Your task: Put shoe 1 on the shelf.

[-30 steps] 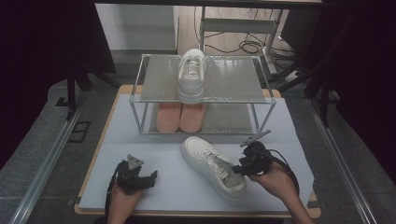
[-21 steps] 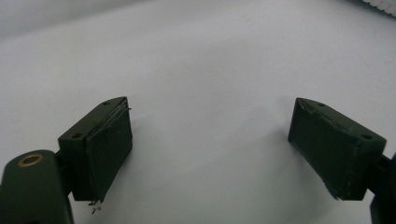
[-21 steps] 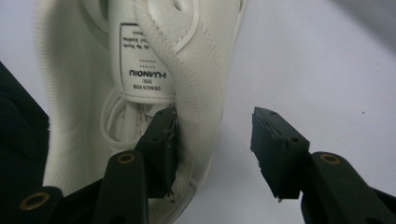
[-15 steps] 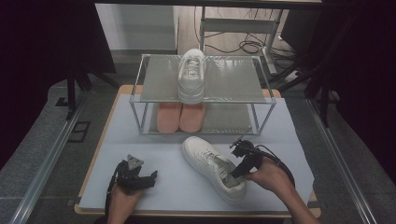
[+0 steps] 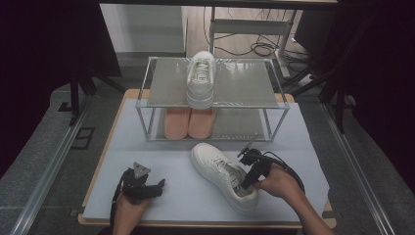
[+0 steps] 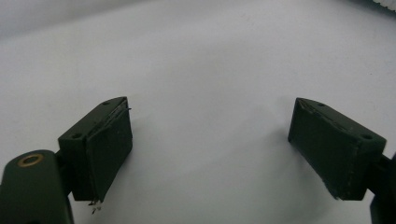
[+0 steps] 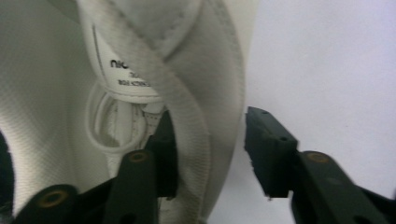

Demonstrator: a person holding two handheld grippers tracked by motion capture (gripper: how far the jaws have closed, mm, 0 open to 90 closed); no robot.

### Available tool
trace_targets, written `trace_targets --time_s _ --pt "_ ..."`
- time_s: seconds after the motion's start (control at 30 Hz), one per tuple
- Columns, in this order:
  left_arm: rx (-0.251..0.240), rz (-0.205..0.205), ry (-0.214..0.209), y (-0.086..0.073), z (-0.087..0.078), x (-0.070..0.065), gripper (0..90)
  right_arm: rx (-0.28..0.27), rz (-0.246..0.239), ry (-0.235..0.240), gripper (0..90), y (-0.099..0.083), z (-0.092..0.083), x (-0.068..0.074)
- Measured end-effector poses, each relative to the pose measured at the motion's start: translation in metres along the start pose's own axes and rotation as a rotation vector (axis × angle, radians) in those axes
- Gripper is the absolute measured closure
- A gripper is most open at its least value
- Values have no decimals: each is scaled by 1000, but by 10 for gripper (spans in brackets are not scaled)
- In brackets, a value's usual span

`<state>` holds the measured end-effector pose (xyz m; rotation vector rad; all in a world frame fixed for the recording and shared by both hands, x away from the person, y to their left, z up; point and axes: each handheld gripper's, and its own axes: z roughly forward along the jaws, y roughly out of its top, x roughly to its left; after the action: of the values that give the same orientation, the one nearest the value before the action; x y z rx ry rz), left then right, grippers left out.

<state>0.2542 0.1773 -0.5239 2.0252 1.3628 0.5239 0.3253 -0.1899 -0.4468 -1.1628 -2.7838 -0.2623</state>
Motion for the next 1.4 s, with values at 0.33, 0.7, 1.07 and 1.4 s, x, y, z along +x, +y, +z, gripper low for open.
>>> trace_targets --time_s 0.33,0.7,1.07,1.4 --pt "0 0 0 0 0 0 135 -22 -8 -26 745 -2 -2 3" --pt "0 -1 -1 0 0 0 135 -78 20 -4 769 -10 -6 -6" --pt "1 -1 -1 0 0 0 135 -139 58 28 790 -21 -16 -17" --pt "-1 -3 -1 0 0 0 135 -203 110 41 792 -35 -46 -31"
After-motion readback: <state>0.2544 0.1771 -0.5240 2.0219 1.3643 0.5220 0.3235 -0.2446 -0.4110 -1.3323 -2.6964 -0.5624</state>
